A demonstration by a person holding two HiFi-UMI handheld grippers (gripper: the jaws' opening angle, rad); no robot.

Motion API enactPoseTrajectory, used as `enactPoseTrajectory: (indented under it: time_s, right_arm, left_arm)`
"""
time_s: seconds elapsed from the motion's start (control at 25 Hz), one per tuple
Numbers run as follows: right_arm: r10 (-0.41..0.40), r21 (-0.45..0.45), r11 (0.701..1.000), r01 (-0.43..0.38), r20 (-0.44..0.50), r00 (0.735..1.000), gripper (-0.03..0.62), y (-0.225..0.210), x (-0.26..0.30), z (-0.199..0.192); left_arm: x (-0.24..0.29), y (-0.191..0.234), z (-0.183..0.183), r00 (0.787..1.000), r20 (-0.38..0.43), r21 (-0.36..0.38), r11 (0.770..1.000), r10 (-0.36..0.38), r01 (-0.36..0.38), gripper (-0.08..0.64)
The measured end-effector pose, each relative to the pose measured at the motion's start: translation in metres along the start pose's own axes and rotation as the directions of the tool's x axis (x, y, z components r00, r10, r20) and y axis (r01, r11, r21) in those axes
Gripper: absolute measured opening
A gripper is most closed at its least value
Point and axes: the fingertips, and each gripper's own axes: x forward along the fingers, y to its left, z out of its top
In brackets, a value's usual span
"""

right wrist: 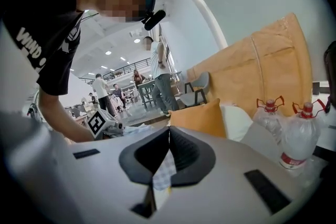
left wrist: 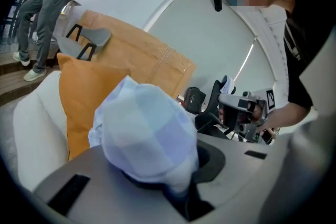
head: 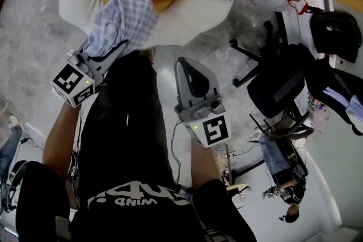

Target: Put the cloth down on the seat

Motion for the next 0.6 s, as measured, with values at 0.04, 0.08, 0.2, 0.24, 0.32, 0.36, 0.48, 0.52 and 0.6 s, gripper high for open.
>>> enactPoseTrajectory:
  time_s: [0.04, 0.08, 0.2, 0.24, 0.32, 0.36, 0.48, 0.52, 0.6]
  right_arm:
    - [-0.003, 0.004, 1.0, 0.003, -0.008, 1.0, 0.021, -0.006, 0.004, -0.009]
    - [-0.007, 0.011, 1.0, 0.007, -0.013, 1.0, 0.021, -0.013, 0.009, -0.017]
    - [-0.02, 0.046, 0.999, 0.021, -0.02, 1.0, 0.021, -0.03, 0.018, -0.041]
    - [-0.024, 0.052, 0.998, 0.025, -0.02, 0.999, 0.021, -0.033, 0.02, -0.051]
    - [-0.032, 0.053, 0.998, 0.034, -0.024, 0.999, 0.021, -0.037, 0.025, -0.071]
    - [-0.036, 0.055, 0.998, 0.037, -0.025, 0.999, 0.021, -0.038, 0.027, -0.081]
    - [-0.045, 0.082, 0.996, 0.047, -0.027, 0.999, 0.021, -0.043, 0.03, -0.103]
    - [-0.047, 0.093, 0.994, 0.049, -0.032, 0.998, 0.021, -0.044, 0.029, -0.109]
    - [-0.045, 0.106, 0.993, 0.05, -0.049, 0.998, 0.021, -0.045, 0.03, -0.121]
  left_arm:
    - [0.01, 0.006, -0.009, 1.0, -0.008, -0.008, 1.0, -0.005, 0.005, 0.073]
    - [0.021, 0.011, -0.017, 1.0, -0.017, -0.014, 1.0, -0.01, 0.01, 0.072]
    - [0.051, 0.023, -0.047, 0.999, -0.03, -0.017, 0.999, -0.043, 0.043, 0.072]
    - [0.059, 0.026, -0.06, 0.998, -0.027, -0.011, 0.998, -0.063, 0.063, 0.073]
    - [0.075, 0.032, -0.086, 0.995, -0.037, -0.011, 0.995, -0.097, 0.097, 0.073]
    - [0.083, 0.034, -0.097, 0.993, -0.048, -0.018, 0.994, -0.11, 0.109, 0.072]
    - [0.106, 0.038, -0.122, 0.986, -0.062, -0.022, 0.988, -0.153, 0.152, 0.072]
    - [0.114, 0.04, -0.131, 0.983, -0.055, -0.018, 0.985, -0.173, 0.173, 0.072]
    - [0.13, 0.044, -0.149, 0.977, -0.048, -0.012, 0.978, -0.208, 0.208, 0.072]
